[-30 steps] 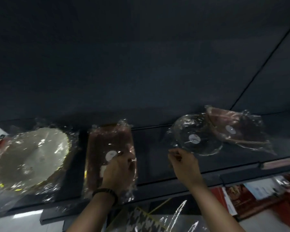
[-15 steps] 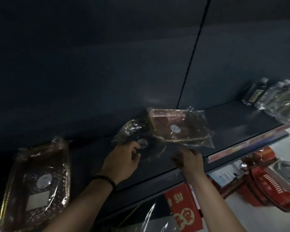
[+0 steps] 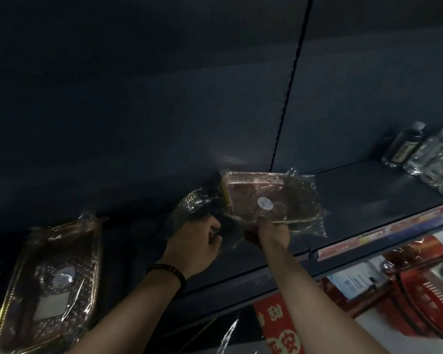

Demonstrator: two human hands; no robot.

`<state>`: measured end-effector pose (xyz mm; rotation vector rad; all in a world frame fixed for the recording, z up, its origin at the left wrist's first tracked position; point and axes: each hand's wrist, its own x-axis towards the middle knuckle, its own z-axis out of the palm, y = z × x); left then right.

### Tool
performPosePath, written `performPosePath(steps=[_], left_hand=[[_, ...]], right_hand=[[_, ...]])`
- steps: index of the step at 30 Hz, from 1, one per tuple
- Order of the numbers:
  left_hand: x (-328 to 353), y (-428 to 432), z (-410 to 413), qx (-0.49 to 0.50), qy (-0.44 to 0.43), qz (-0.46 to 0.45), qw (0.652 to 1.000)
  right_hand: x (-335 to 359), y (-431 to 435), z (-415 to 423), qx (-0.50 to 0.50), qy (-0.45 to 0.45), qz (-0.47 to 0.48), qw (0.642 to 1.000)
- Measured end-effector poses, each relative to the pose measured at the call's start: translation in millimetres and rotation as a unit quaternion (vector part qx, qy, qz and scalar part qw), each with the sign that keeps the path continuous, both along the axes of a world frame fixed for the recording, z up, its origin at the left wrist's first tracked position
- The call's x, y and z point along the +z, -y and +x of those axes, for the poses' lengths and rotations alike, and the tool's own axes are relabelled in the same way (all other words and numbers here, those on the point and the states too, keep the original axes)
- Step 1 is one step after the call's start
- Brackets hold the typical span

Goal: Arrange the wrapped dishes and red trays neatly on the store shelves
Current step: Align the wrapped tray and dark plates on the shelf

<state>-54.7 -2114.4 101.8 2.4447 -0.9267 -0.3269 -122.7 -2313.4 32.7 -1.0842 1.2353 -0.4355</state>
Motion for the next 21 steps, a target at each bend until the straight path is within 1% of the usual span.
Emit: performPosePath(steps=[4, 9, 12, 16, 21], left_hand=[[0, -4, 2, 0.006, 0.012, 0.009, 1.0], [2, -8, -1, 0.014, 0.034, 0.027, 0.999], [5, -11, -1, 0.015, 0.033, 0.036, 0.999], [11, -19, 1, 0.014, 0.064, 0.048, 0.997], [15, -49, 7, 0.018, 0.072, 0.044, 0.996]], right_hand=[[9, -1, 3, 0.0, -0.075, -0.025, 0.997], [6, 4, 8, 0.009, -0.088, -0.048, 0.995], [12, 2, 0, 0.018, -0.102, -0.093, 0.99], [16, -8, -17, 0.019, -0.085, -0.151, 0.985], [16, -33, -50, 0.048, -0.033, -0.238, 0.969]])
